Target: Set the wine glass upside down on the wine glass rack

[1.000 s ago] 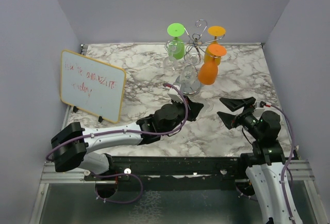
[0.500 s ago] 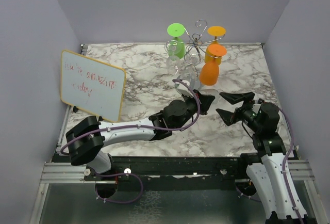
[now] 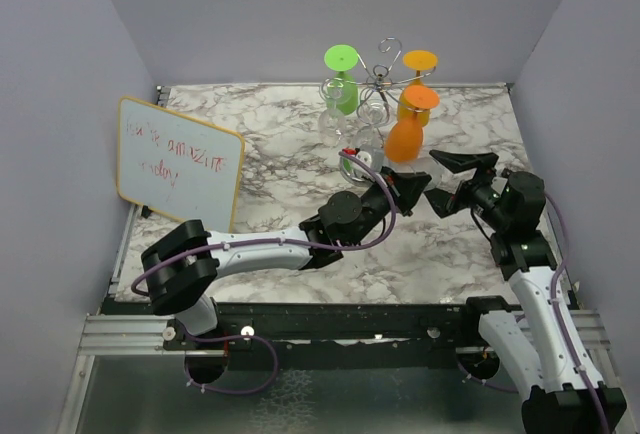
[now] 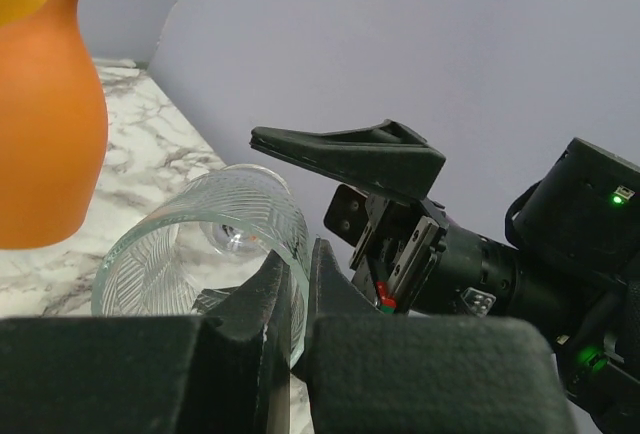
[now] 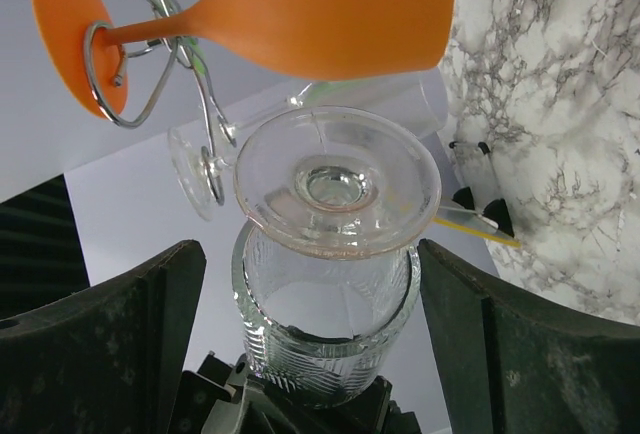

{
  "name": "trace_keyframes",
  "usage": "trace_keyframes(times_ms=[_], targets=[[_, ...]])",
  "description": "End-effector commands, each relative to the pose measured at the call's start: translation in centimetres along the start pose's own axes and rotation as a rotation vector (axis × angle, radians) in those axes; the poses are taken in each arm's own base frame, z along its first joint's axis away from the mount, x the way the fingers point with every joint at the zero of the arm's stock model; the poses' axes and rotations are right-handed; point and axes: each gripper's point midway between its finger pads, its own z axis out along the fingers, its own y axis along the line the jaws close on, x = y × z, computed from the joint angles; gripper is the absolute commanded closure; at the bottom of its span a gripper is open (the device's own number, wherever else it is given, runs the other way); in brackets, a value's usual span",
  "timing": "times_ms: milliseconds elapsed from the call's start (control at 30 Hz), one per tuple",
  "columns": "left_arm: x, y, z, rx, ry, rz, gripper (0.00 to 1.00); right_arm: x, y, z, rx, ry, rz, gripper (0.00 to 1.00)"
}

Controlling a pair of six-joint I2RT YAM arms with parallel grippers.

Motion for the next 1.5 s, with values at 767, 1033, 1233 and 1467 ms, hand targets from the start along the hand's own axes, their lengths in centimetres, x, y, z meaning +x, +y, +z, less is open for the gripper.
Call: trace_keyframes(times_ms=[767,1033,1233,1467], targets=[[-2.2,-3.1,-2.1,0.137,-0.044,-0.069,0.31,-1.3,3.8,-0.4,-0.152,-0.124,-0.413,0.68],[1.9,-0.1,-5.6,0.034,0.264,-0.018,0.14,-0.6,2.0,-2.4,-0.175,-0.126,-0.777,0.68],[2.1,0.5,-7.0,0.032,0.44,0.048,0.09,0.2,1.6,-3.4,-0.164,-0.087,-1.02,0.68],[3.2,-1.0,-7.4,0.135,0.586,0.144,0.01,2.4,1.9,-4.0,-0.241,0.024,-1.134,0.68]])
